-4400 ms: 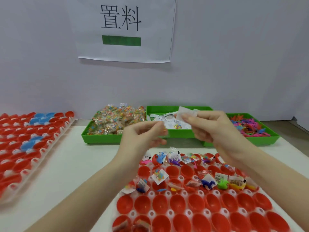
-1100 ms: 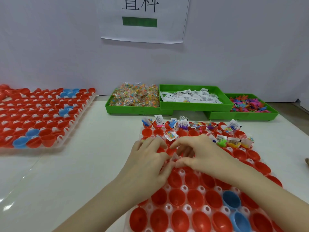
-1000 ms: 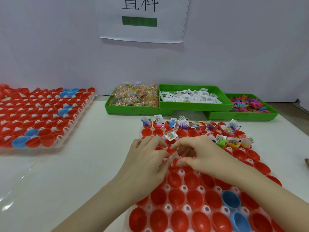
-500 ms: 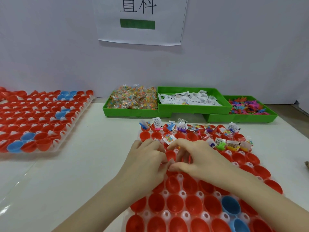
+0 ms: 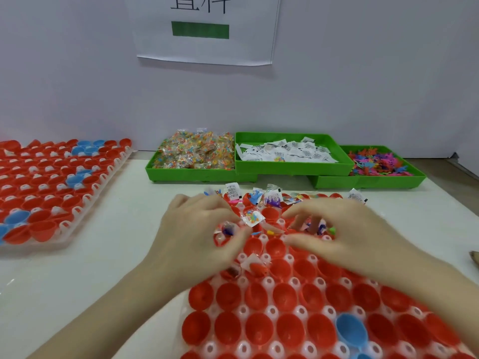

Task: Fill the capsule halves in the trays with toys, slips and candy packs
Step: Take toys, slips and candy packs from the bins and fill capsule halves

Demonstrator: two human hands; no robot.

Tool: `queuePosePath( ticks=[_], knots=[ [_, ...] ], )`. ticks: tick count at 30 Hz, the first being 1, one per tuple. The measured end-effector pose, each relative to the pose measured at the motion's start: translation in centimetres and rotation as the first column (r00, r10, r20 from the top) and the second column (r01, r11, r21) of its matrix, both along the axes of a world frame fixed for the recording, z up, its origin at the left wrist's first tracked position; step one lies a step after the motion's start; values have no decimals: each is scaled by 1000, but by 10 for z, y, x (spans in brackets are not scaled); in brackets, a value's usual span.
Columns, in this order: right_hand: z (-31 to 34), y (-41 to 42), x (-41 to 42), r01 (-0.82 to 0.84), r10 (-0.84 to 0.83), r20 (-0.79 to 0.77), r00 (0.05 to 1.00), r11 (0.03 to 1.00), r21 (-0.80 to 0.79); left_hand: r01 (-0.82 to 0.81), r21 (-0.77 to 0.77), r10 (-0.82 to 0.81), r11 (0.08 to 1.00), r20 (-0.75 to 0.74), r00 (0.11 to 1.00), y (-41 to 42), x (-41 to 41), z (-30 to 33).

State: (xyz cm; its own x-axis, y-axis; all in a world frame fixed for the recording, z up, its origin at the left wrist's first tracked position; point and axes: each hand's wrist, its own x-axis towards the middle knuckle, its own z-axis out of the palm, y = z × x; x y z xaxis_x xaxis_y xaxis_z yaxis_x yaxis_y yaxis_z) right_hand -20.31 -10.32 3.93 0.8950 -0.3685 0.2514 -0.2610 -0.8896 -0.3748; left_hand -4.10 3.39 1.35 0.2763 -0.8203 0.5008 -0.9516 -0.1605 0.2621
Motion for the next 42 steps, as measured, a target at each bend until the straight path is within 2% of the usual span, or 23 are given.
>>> queuePosePath(
  ticks=[3,6,9,12,15,17,19,21,24,28,34,39,42],
  knots=[
    [13,-38,-10,136,-136,219,966,991,16,-99,-100,93,990,-72,993,-12,24,5],
    [12,-96,-14,316,-324,336,884,945,81,-218,-116,191,969,-212,959,-33,64,6],
    [0,-158,-21,531,-535,274,799,842,97,-313,-57,289,948,-256,923,-58,109,3],
    [-14,-208,-22,662,-664,73,744,748,51,-335,46,334,941,-289,897,-82,139,-2],
    [-26,-238,-18,692,-686,-133,715,722,-5,-380,218,423,899,-203,883,-102,156,-10],
    [-33,-248,-13,703,-689,-197,697,711,0,-432,304,482,849,-111,869,-111,161,-15],
    [-39,-252,-8,717,-695,-239,678,697,9,-478,323,514,817,-33,857,-118,165,-19],
    [-45,-254,-3,724,-698,-260,667,690,5,-503,290,531,815,-22,847,-122,166,-21],
    [-49,-254,2,742,-724,-201,660,671,17,-504,190,522,843,-60,851,-122,166,-25],
    [-50,-256,3,759,-750,-140,646,651,15,-499,83,503,863,-34,864,-117,165,-26],
    [-54,-258,-1,758,-760,-45,648,649,-63,-488,51,488,872,-2,873,-116,164,-28],
    [-53,-256,-1,751,-752,-40,658,659,-46,-504,50,506,862,-19,862,-117,163,-33],
    [-52,-253,-2,768,-767,29,641,641,-21,-487,35,488,873,-33,872,-116,163,-35]
  ],
)
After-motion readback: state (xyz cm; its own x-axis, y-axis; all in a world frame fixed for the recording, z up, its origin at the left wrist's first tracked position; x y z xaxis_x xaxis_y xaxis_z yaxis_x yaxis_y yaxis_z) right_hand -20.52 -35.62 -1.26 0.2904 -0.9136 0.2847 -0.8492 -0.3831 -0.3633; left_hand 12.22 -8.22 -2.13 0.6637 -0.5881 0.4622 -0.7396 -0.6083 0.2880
